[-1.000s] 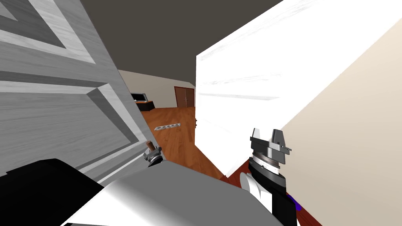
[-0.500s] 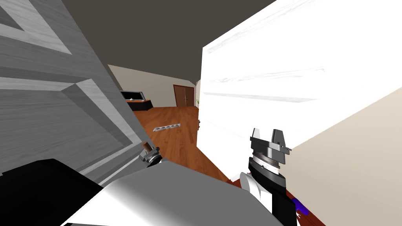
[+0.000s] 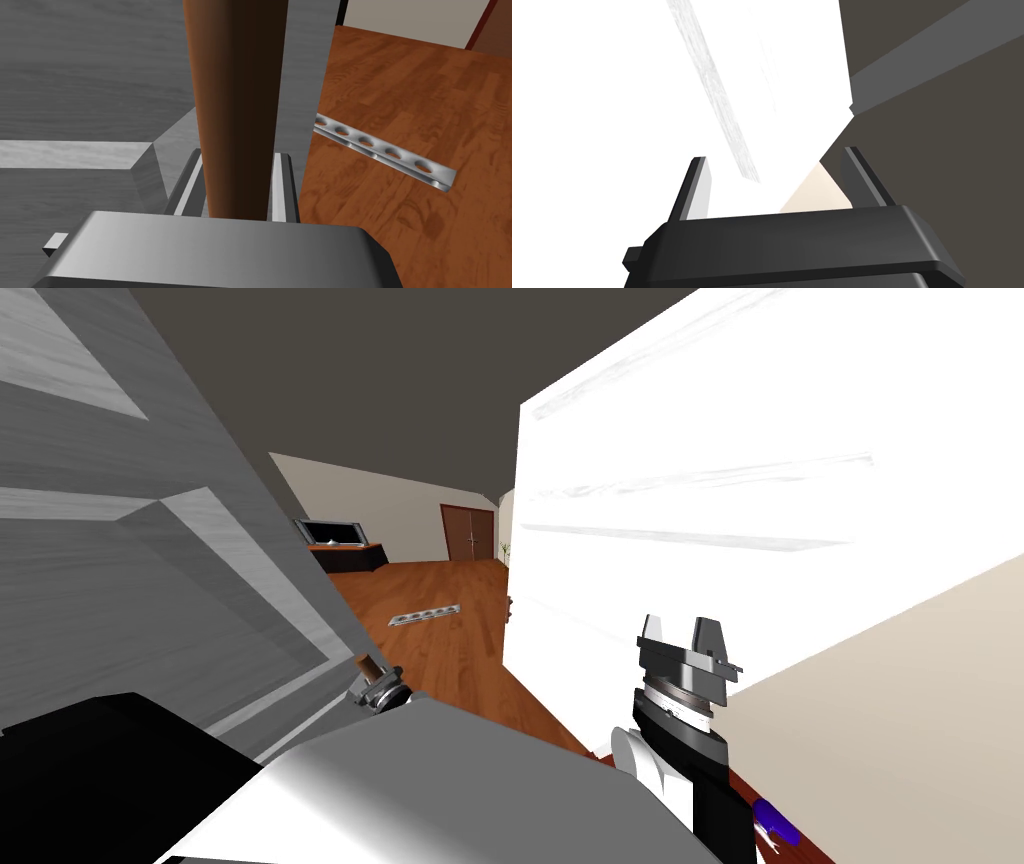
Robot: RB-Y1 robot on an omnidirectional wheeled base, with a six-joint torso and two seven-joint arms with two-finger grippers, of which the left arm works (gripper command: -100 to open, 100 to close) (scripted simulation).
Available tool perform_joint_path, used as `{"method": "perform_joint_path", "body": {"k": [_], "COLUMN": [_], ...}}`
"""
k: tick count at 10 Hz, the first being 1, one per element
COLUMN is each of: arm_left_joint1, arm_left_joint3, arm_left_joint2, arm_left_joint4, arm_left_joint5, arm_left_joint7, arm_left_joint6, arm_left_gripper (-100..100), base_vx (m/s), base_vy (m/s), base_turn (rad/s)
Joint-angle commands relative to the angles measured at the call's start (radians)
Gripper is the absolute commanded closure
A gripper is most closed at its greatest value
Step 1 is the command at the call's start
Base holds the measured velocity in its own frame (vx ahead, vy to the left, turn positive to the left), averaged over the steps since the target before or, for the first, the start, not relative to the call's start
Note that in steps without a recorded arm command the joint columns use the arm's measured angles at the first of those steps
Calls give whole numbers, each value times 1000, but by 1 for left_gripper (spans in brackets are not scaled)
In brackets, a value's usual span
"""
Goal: Push the door open
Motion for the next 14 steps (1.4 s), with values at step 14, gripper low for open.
{"method": "perform_joint_path", "body": {"k": [14], "arm_left_joint1": [-57], "arm_left_joint3": [152], "arm_left_joint2": [-31], "arm_left_joint4": [66], "arm_left_joint5": [132], "arm_left_joint7": [-82], "arm_left_joint6": [-170], "arm_left_gripper": [100], "base_vx": [77], "base_vy": [145], "base_turn": [-14]}}
